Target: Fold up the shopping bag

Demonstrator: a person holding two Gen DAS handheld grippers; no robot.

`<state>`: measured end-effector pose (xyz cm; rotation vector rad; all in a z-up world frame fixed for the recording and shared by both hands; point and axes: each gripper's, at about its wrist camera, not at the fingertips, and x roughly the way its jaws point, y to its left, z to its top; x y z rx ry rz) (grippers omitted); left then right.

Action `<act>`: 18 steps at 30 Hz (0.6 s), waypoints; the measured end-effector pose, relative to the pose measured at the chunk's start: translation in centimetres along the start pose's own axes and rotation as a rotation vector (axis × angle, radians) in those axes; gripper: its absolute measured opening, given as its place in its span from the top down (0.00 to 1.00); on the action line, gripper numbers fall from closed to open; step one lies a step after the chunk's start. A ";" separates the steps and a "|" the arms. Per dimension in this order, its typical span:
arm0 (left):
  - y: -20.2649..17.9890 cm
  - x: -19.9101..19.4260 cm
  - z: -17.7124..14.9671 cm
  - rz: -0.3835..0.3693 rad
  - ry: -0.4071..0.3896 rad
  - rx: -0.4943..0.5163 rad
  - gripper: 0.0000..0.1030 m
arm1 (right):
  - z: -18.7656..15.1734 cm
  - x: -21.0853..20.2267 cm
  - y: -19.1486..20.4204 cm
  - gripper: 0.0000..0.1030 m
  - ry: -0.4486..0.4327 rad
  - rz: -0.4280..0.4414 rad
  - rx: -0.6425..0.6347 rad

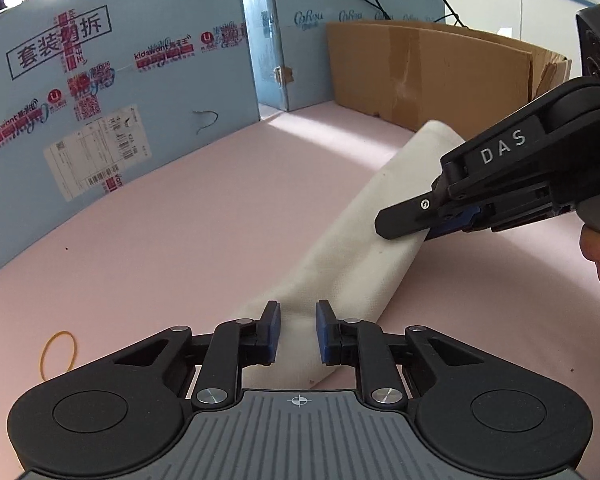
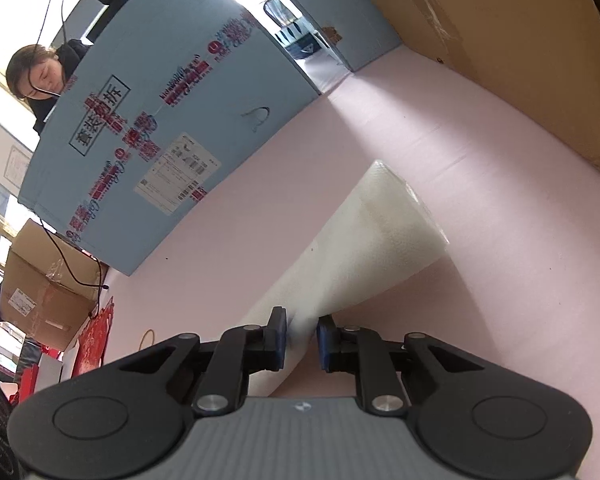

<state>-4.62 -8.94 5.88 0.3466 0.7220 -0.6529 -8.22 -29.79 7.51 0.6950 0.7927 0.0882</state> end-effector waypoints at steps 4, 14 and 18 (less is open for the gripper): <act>0.5 0.0 -0.4 -0.019 -0.007 -0.019 0.83 | 0.1 -0.4 3.0 0.88 -0.016 0.076 -0.176; 4.5 -2.8 -0.7 -0.013 -0.003 -0.109 0.78 | -1.8 3.3 10.4 0.92 0.115 0.132 -0.565; 8.0 -7.1 -2.8 0.106 0.030 -0.195 0.77 | -2.5 3.7 10.9 0.92 0.125 0.126 -0.604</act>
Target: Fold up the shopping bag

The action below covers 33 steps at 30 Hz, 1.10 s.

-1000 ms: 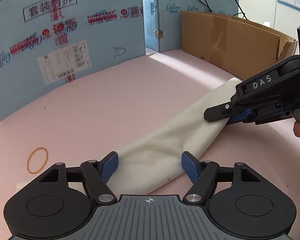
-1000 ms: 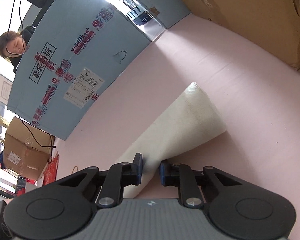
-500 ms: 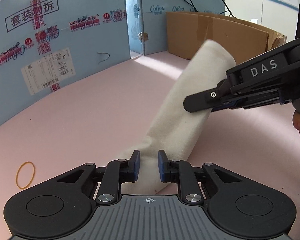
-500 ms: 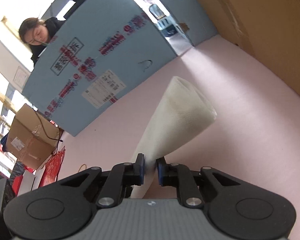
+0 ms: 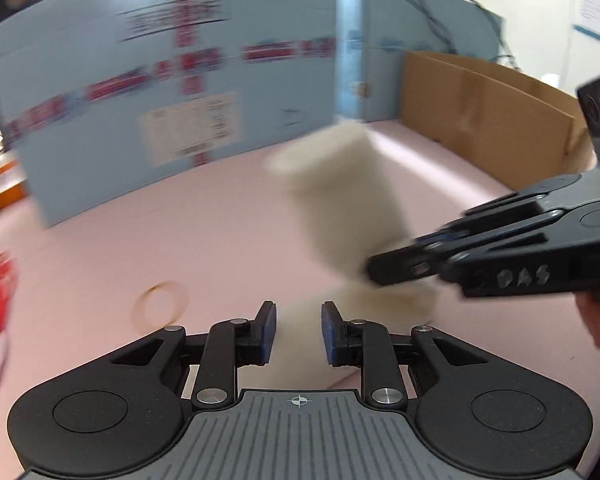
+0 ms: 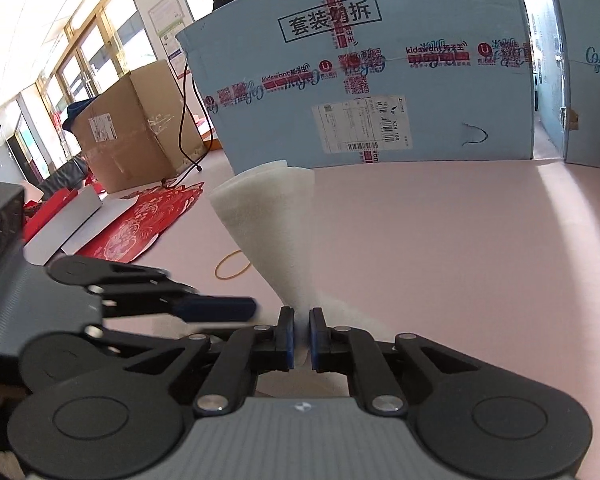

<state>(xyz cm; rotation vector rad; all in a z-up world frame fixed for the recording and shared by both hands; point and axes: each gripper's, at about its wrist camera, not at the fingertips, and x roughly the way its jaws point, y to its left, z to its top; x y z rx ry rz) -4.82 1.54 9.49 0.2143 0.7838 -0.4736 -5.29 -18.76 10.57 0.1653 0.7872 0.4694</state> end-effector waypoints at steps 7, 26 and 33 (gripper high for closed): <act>2.7 0.6 -2.2 0.050 0.008 -0.133 0.76 | -2.0 2.4 3.5 0.88 0.066 0.036 -0.247; 1.3 1.0 0.0 -0.131 0.003 -0.144 0.76 | -3.9 3.6 7.0 0.46 0.091 0.032 -0.433; 1.5 2.9 -1.9 -0.124 0.041 0.031 0.75 | -3.4 0.9 5.5 0.43 0.083 0.013 -0.442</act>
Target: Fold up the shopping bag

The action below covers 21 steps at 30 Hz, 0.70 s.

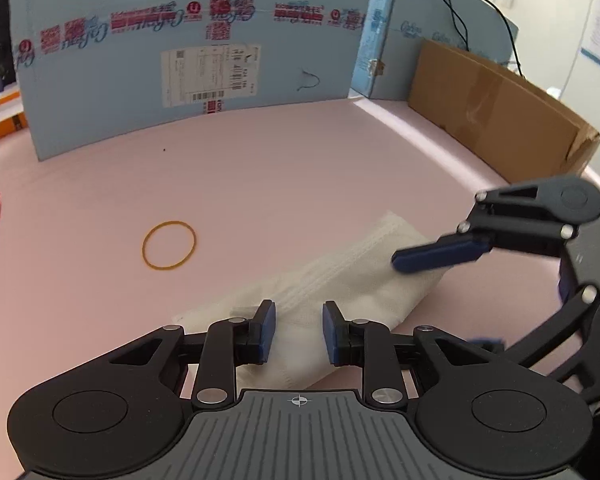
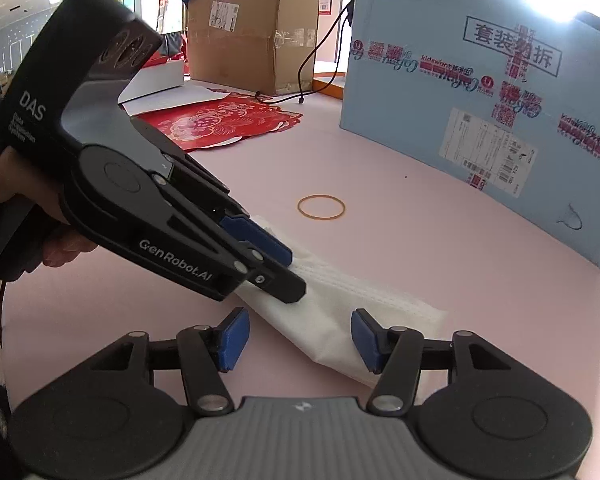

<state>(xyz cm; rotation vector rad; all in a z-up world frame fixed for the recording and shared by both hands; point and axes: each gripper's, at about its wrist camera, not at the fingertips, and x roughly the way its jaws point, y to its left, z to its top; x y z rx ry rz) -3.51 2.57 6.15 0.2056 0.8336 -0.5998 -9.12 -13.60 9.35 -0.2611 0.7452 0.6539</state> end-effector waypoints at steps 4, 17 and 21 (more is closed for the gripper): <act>-0.9 0.0 -0.1 0.020 0.003 0.106 0.74 | -0.4 -1.2 -3.3 0.42 -0.002 -0.029 0.203; 1.7 1.8 0.3 -0.040 0.091 0.216 0.35 | -2.5 2.9 -12.3 0.42 0.076 0.269 0.636; 1.5 1.8 0.8 -0.009 0.092 0.183 0.36 | -2.0 2.9 -12.3 0.64 0.093 0.254 0.588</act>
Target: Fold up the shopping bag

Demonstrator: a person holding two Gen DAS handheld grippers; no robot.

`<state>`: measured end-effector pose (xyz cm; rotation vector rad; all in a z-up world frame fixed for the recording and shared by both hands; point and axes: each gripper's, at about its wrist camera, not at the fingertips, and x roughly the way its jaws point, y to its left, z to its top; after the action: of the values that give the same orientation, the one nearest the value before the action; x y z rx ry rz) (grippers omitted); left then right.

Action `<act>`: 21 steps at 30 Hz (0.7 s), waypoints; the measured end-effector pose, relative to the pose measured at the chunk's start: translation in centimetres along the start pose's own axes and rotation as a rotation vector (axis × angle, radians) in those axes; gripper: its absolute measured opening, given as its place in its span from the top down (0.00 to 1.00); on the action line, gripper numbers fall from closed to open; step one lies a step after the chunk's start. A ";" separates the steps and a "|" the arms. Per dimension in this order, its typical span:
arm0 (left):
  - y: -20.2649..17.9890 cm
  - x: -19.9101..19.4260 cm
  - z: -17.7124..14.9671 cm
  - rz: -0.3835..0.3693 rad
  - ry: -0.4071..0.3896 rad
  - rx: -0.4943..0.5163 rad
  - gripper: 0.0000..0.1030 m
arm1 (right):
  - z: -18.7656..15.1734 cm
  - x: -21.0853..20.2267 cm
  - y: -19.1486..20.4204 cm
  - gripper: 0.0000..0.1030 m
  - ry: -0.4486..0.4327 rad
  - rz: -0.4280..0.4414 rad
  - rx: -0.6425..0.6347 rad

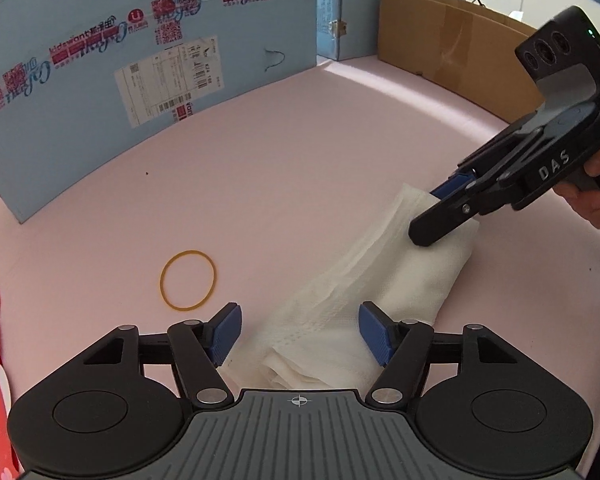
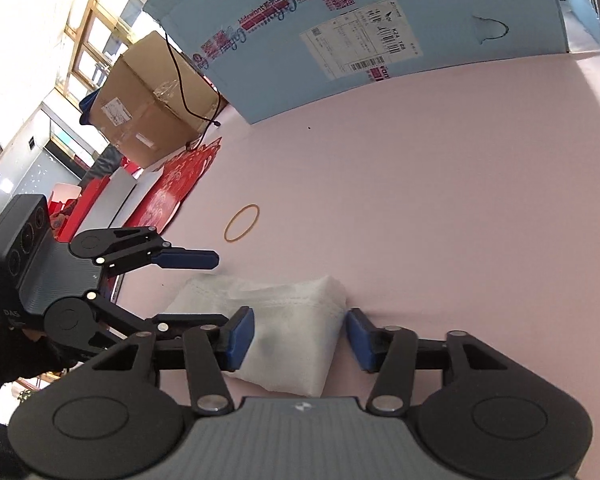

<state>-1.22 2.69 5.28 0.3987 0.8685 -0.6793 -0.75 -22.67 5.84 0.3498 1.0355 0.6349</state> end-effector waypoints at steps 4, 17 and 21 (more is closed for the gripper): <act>-2.1 -1.4 0.6 0.051 -0.075 0.047 0.38 | -0.1 0.8 0.7 0.71 0.008 0.031 0.024; 1.2 1.3 0.5 -0.227 0.019 0.085 0.31 | 0.7 1.8 5.2 0.79 0.027 0.067 -0.360; 2.8 2.6 1.1 -0.361 0.065 0.064 0.33 | 0.0 0.3 6.3 0.80 0.011 0.074 -0.519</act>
<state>2.47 3.08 3.95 0.3251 0.9939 -1.0331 -2.61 -17.58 9.11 -0.0707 0.8330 0.9439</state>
